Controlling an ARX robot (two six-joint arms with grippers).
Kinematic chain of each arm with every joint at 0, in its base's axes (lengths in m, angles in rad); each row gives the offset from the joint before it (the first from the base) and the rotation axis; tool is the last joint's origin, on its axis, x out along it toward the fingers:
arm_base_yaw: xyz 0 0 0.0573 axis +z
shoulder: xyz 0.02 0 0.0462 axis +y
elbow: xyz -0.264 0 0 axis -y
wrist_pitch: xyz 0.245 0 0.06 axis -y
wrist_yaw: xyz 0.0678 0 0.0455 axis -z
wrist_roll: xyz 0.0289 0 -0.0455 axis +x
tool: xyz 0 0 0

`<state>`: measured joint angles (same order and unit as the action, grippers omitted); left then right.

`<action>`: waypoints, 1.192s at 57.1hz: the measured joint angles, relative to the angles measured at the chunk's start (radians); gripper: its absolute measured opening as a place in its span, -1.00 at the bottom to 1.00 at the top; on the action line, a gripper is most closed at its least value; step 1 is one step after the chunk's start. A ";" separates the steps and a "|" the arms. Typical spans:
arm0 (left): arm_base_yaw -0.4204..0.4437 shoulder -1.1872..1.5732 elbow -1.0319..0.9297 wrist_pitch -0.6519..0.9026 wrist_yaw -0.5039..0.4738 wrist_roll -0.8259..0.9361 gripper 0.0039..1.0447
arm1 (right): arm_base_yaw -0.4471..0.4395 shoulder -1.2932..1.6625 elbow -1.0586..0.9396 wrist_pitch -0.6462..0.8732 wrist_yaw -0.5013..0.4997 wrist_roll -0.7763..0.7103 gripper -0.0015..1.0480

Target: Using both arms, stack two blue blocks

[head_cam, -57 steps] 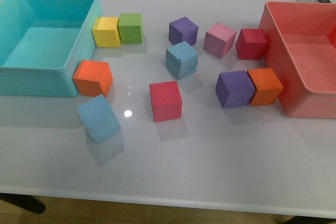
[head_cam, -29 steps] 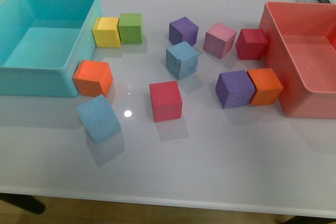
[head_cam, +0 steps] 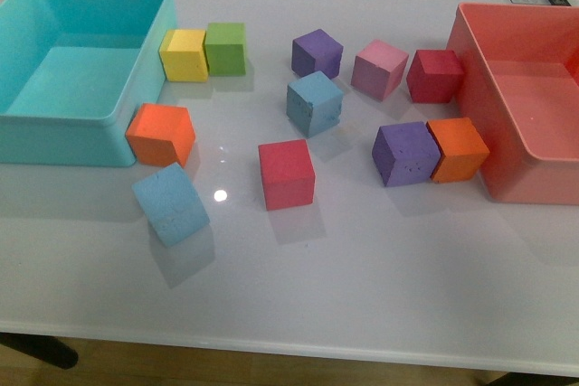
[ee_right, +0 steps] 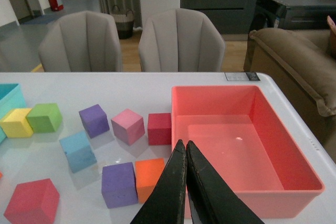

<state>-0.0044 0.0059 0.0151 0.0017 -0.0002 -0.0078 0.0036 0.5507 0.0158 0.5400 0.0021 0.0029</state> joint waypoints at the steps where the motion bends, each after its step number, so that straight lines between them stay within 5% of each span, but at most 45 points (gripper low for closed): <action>1: 0.000 0.000 0.000 0.000 0.000 0.000 0.84 | 0.000 -0.010 0.000 -0.009 0.000 0.000 -0.96; 49: 0.000 0.000 0.000 0.000 0.000 0.000 0.84 | 0.000 -0.374 0.000 -0.362 0.000 0.000 -0.96; 54: 0.000 0.000 0.000 0.000 0.000 0.000 0.84 | 0.000 -0.517 0.000 -0.528 -0.001 0.000 -0.96; 68: 0.000 0.000 0.000 0.000 0.000 0.000 0.84 | 0.000 -0.544 0.000 -0.539 0.000 0.000 -0.96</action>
<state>-0.0044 0.0063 0.0151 0.0017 -0.0002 -0.0078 0.0032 0.0071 0.0154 0.0013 0.0017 0.0029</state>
